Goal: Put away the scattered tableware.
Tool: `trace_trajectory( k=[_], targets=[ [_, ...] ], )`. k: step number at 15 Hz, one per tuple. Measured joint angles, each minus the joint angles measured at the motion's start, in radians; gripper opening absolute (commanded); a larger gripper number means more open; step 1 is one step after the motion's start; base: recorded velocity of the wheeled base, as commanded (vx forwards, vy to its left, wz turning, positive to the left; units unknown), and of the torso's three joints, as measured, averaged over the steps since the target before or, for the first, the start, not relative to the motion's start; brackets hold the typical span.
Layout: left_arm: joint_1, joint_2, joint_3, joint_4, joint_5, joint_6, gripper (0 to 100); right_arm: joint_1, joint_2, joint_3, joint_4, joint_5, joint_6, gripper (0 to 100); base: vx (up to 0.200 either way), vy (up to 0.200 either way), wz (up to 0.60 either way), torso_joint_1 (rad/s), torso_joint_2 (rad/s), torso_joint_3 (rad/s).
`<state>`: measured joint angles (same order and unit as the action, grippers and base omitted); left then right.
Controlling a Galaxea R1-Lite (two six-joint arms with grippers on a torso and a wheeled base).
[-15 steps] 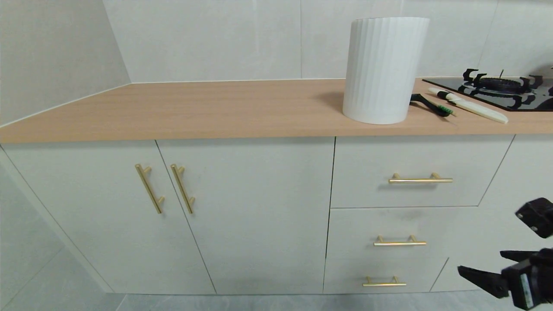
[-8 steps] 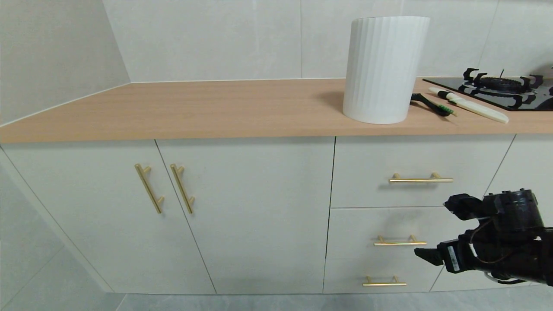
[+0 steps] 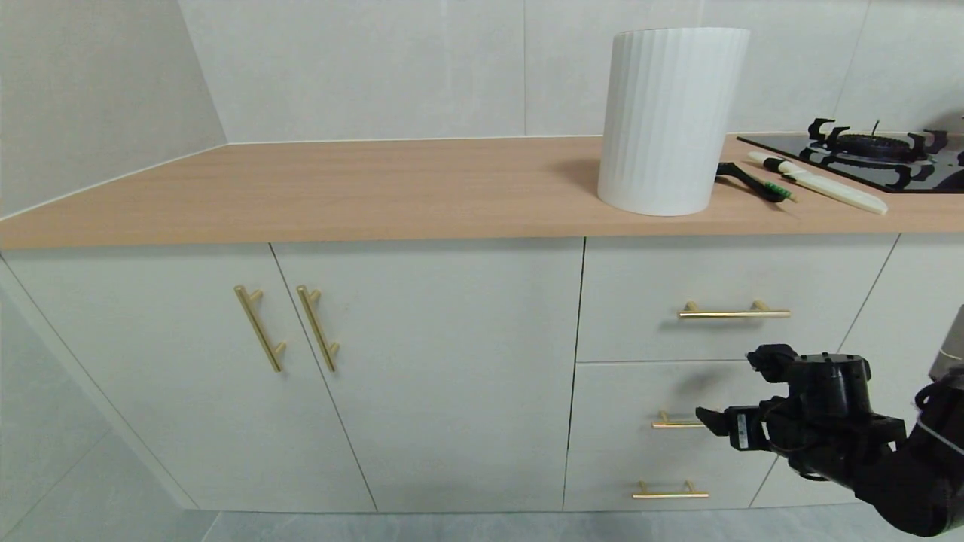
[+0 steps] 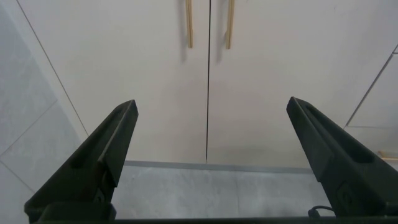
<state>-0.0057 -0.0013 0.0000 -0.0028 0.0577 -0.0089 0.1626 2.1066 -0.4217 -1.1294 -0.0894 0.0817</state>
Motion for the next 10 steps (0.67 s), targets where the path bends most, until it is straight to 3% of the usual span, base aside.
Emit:
trace_trajectory(
  k=[2,10],
  targets=[
    [0.0,0.0,0.0,0.0,0.0,0.0,100,0.0,0.089,0.004,-0.141,-0.04,0.031,100,0.0,0.0,0.0,0.0,0.0,0.0],
    [0.0,0.0,0.0,0.001,0.0,0.0,100,0.0,0.234,-0.074,-0.182,-0.088,0.038,100,0.0,0.0,0.0,0.0,0.0,0.0]
  ],
)
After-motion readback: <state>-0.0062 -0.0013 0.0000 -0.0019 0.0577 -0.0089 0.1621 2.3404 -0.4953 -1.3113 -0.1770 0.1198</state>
